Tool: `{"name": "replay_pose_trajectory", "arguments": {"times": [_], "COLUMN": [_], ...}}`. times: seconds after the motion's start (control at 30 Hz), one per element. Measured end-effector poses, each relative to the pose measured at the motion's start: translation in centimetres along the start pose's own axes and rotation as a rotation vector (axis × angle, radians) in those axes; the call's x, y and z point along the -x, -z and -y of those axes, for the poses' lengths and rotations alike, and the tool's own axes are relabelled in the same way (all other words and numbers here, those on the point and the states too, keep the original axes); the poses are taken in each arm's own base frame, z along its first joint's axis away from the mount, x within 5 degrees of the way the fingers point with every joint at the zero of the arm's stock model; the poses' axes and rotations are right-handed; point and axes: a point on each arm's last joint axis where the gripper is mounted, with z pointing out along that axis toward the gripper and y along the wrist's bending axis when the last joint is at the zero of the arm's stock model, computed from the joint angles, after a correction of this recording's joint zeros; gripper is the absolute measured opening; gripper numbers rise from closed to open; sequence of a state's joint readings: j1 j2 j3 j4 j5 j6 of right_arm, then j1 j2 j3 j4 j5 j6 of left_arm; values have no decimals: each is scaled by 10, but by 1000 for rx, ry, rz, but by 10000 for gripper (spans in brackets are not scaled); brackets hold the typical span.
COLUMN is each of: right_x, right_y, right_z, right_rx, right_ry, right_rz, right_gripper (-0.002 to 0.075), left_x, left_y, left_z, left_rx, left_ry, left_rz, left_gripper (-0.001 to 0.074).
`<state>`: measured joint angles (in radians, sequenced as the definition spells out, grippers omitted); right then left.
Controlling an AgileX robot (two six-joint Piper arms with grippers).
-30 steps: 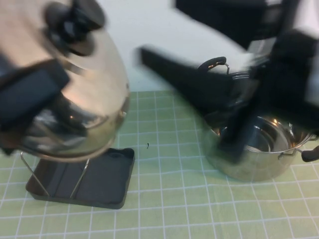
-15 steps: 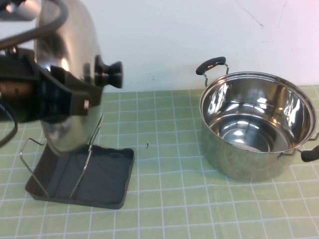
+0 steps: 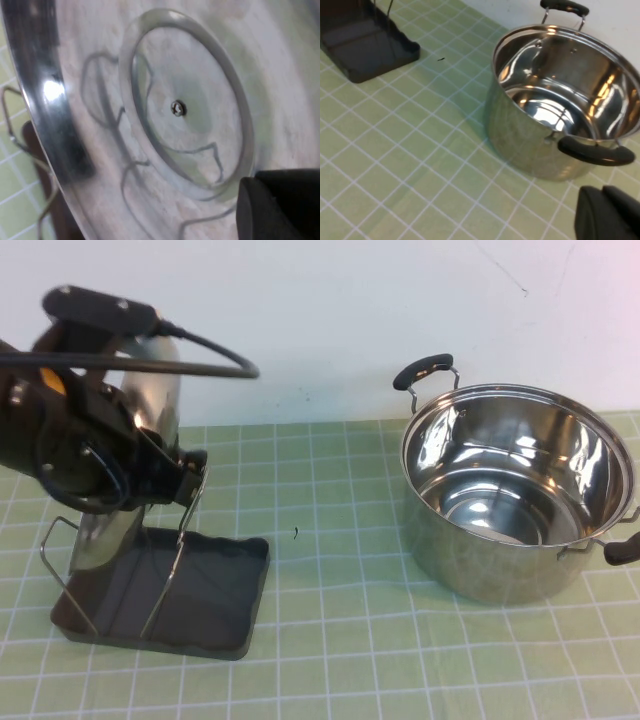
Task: Put pot lid on rack
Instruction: Place the pot lid on the pot rack
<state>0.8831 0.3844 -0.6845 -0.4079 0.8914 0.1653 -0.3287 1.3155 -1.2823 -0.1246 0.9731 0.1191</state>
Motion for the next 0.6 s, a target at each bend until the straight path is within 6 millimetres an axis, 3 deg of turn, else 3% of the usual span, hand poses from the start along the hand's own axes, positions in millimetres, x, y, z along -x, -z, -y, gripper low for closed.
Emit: {"name": "replay_pose_trajectory", "arguments": {"times": [0.23,0.6], "right_x": [0,0], "right_y": [-6,-6], "right_z": [-4,-3], "right_rx": [17,5], "right_ry": [-19,-8], "right_rz": [40,44], "right_gripper": [-1,-1], "left_x": [2,-1], "left_y": [-29,-32], "left_z": [-6,-2], "left_rx": [34,-24], "left_ry": [-19,-38], "left_rz": [-83,-131], "left_gripper": [102,102]}}
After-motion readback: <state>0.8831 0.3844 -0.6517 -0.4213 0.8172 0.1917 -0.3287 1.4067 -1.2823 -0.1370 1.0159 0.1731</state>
